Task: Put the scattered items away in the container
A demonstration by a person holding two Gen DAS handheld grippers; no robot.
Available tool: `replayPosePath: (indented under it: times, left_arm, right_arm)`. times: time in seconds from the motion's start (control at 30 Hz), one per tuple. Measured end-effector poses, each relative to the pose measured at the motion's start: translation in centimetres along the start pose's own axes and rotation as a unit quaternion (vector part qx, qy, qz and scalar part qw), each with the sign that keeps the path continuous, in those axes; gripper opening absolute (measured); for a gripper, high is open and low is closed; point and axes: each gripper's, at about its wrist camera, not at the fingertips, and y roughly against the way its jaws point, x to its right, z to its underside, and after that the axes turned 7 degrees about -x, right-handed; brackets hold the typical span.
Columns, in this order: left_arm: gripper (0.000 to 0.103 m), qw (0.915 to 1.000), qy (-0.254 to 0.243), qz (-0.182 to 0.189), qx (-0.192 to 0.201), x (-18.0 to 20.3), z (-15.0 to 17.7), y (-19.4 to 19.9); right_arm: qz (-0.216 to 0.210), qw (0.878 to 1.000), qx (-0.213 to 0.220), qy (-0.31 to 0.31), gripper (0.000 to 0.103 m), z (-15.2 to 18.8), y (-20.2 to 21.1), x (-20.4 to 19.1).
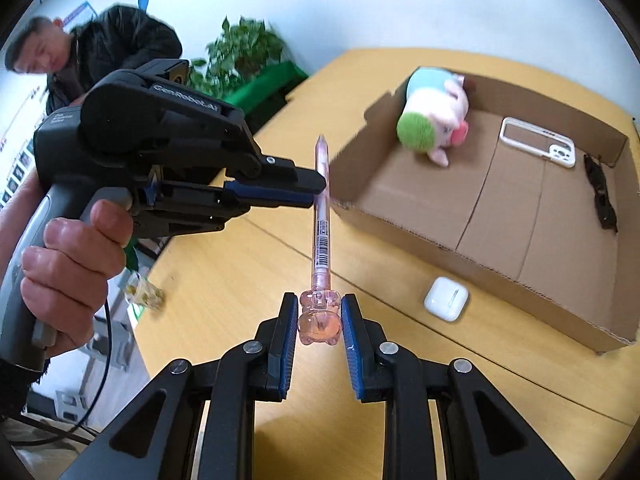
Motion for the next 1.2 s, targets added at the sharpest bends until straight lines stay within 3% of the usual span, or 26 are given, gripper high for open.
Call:
replayPosePath:
  times: [0.27, 0.5, 0.73, 0.9, 1.0, 1.07, 1.13, 1.2]
  left_arm:
    - [0.0, 0.9955, -0.094, 0.002, 0.002, 9.1, -1.8, 1.3]
    - [0.0, 0.9898, -0.14, -0.018, -0.02, 13.6, -5.3, -2.3]
    - [0.0, 0.9929, -0.115, -0.024, -0.019, 10.8, -7.1, -3.1]
    - [0.0, 0.9942, -0.085, -0.05, -0.042, 4.7, -5.4, -3.9]
    - [0.0, 0.9925, -0.102, -0.043, -0.052, 2.1, -3.8, -4.6]
    - [0.002, 0.9894, -0.13, -0.034, -0.055, 1.4, -2.7, -4.7]
    - [0.006, 0.9794, -0.189, -0.05, -0.049, 2.0, -1.4, -4.8]
    - [0.02, 0.9599, -0.268, -0.07, -0.041, 3.5, 0.0, -4.9]
  right_arm:
    - [-0.005, 0.997, 0.06, -0.056, 0.024, -2.3, 4.6, 1.6]
    - [-0.012, 0.991, 0.084, -0.102, 0.023, -5.1, 4.6, 4.4]
    - [0.001, 0.982, 0.071, -0.176, 0.023, -5.3, 2.5, 9.1]
    - [0.002, 0.979, 0.064, -0.194, 0.023, -4.6, 2.1, 10.8]
    - [0.003, 0.98, 0.068, -0.188, 0.023, -4.8, 2.9, 10.6]
    - [0.001, 0.981, 0.071, -0.183, 0.023, -5.1, 3.8, 10.4]
    - [-0.003, 0.982, 0.077, -0.175, 0.023, -5.6, 5.0, 9.9]
    - [-0.004, 0.983, 0.081, -0.164, 0.023, -6.2, 6.1, 9.4]
